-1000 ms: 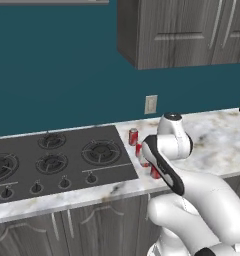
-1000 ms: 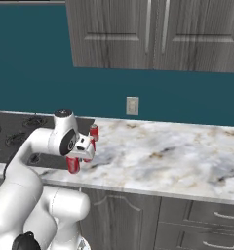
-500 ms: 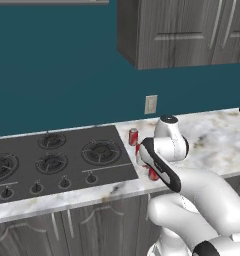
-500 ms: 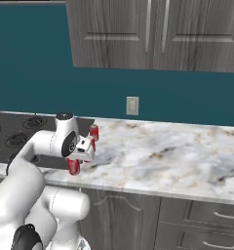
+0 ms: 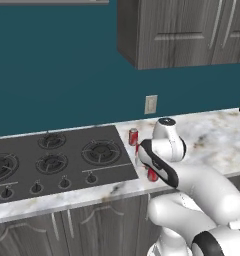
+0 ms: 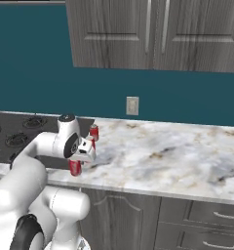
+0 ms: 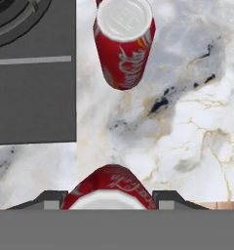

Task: Four empty soda cans are scattered around the kitchen. Gather all the cans and cluster them next to the stove for recycling.

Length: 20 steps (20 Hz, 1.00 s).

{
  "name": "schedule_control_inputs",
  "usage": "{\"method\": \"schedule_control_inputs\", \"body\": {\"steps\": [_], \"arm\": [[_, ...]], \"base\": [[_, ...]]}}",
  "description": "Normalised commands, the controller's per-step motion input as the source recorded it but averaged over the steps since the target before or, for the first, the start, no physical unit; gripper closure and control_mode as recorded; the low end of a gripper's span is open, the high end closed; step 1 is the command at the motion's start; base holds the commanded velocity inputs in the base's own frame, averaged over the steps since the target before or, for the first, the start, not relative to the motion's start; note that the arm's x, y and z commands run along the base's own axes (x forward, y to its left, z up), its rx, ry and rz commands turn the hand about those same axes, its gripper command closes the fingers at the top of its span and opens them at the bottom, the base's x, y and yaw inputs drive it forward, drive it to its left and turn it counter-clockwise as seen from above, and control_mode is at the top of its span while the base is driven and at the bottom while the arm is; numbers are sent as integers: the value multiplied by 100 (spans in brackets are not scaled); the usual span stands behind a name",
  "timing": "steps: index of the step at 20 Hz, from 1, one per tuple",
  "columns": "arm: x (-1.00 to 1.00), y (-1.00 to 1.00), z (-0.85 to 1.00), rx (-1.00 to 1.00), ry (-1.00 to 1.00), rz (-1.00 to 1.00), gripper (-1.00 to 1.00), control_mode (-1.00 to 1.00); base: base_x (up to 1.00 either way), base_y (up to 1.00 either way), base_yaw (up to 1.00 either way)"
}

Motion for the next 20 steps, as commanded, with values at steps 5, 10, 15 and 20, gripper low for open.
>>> {"method": "schedule_control_inputs", "body": {"steps": [5, 10, 15, 20], "arm": [[8, 0, -16, 0, 1, 0, 100, -100], [6, 0, -14, 0, 0, 0, 100, -100], [6, 1, -16, 0, 0, 0, 100, -100], [3, 1, -17, 0, 1, 0, 100, -100]], "base": [[0, 0, 0], [0, 0, 0], [0, 0, 0], [0, 0, 0]]}}
